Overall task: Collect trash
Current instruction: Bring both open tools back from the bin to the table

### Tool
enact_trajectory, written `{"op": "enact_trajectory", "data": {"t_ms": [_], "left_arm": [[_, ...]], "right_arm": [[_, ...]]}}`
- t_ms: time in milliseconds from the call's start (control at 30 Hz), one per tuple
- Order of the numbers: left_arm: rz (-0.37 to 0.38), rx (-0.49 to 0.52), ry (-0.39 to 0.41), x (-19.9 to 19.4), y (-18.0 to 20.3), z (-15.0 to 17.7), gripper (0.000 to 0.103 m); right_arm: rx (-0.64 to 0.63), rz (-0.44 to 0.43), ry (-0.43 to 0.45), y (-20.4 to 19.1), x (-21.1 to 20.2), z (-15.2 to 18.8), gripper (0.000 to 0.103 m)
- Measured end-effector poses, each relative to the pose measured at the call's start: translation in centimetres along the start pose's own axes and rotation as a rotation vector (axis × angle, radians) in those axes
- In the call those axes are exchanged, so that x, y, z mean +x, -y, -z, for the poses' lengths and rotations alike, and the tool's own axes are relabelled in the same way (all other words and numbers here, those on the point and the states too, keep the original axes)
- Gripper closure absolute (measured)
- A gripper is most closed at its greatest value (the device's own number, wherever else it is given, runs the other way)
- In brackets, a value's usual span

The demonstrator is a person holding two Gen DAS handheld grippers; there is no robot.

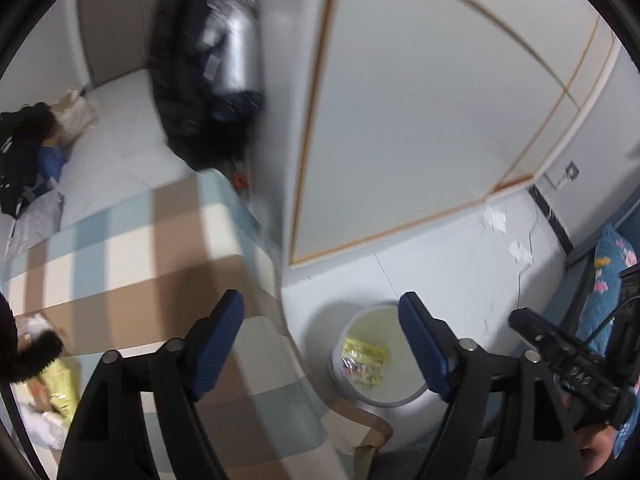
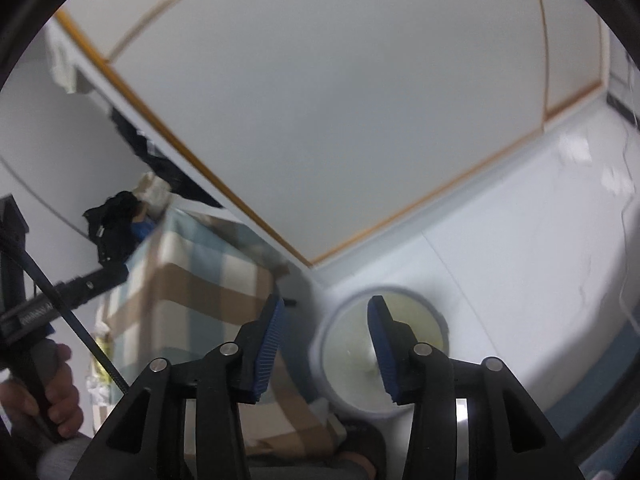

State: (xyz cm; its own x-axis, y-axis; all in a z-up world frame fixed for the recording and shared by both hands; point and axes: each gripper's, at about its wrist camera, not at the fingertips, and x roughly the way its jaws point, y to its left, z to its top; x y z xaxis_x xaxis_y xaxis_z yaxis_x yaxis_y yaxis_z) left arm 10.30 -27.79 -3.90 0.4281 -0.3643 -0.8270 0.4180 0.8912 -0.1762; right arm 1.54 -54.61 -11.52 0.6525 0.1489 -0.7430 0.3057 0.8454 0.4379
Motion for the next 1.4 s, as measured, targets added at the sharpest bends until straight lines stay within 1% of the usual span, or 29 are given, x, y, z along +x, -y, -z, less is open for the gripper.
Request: {"op": "enact_trajectory", "data": {"t_ms": [200, 233, 300, 333, 500, 533, 600, 633, 800, 933, 1000, 1067, 1233, 1300, 1400], "left_arm": [[-0.031, -0.045, 0.104, -4.4, -3.7, 0.1, 0.024], [-0.037, -0.05, 0.118, -5.0, -3.9, 0.1, 0.024], [-0.052, -0.063, 0.15, -6.4, -5.0, 0.1, 0.02], [-0.06, -0.07, 0.165, -7.0, -5.5, 0.1, 0.018], [-0.1, -0.112, 0.229, -10.1, -8.6, 0.8, 0.017], [-0.107, -0.119, 0.239, -10.7, -9.2, 0.9, 0.017], [-0.117, -0.128, 0.258, -11.5, -10.4, 1.3, 0.017], [-0.131, -0.131, 0.269, -12.0, -11.0, 1.5, 0.017], [-0.197, -0.154, 0.321, -14.3, -14.1, 2.8, 0.017], [-0.223, -0.205, 0.33, -15.2, -17.1, 3.6, 0.016], [-0.239, -0.231, 0.328, -15.5, -18.6, 4.1, 0.016], [-0.251, -0.254, 0.324, -15.7, -20.1, 4.6, 0.016], [-0.294, -0.298, 0.31, -15.4, -23.0, 6.4, 0.016], [-0.296, -0.321, 0.3, -15.1, -24.0, 7.1, 0.015], [-0.28, -0.356, 0.294, -14.6, -25.4, 8.2, 0.015]], "right_arm": [[-0.125, -0.014, 0.11, -6.0, -4.1, -1.7, 0.052], [-0.152, -0.02, 0.129, -7.3, -4.8, -1.9, 0.052], [-0.205, -0.03, 0.157, -9.8, -5.9, -2.1, 0.046], [-0.222, -0.036, 0.16, -10.6, -6.1, -2.1, 0.046], [-0.283, -0.097, 0.149, -15.4, -7.3, -1.5, 0.046], [-0.285, -0.115, 0.15, -16.3, -7.5, -1.3, 0.045], [-0.281, -0.155, 0.154, -18.1, -7.6, -1.0, 0.037], [-0.281, -0.169, 0.157, -19.0, -7.6, -0.7, 0.037], [-0.346, -0.218, 0.145, -24.0, -6.7, 1.0, 0.036], [-0.385, -0.257, 0.107, -27.5, -4.8, 2.7, 0.034], [-0.41, -0.271, 0.091, -29.0, -4.1, 3.7, 0.031], [-0.431, -0.276, 0.085, -30.0, -3.9, 4.4, 0.028], [-0.473, -0.28, 0.046, -32.9, -1.5, 6.5, 0.023], [-0.491, -0.272, 0.021, -33.8, -0.5, 7.5, 0.022], [-0.515, -0.26, -0.017, -34.7, 1.0, 8.8, 0.021]]}}
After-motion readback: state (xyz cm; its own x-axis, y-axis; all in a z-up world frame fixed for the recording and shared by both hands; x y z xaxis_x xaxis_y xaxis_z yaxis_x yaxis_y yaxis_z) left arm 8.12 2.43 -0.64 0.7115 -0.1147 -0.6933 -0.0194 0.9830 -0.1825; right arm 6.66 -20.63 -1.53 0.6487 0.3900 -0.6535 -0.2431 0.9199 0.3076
